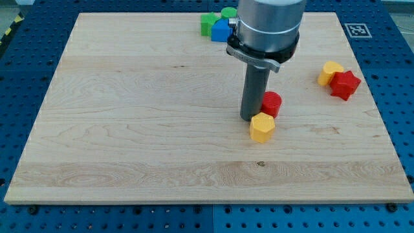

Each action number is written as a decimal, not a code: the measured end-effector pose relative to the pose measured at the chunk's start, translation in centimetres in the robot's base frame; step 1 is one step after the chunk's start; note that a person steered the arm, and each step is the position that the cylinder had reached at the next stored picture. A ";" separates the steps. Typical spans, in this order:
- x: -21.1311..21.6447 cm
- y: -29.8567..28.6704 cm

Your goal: Slide the red circle to the left side of the red star

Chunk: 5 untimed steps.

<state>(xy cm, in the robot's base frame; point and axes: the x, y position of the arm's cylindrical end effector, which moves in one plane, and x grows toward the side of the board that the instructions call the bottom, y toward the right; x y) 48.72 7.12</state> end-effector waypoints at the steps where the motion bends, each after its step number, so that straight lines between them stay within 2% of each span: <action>1: -0.1 3.0; 3: -5.4 6.2; 5: -5.4 5.4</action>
<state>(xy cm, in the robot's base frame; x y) 43.35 12.50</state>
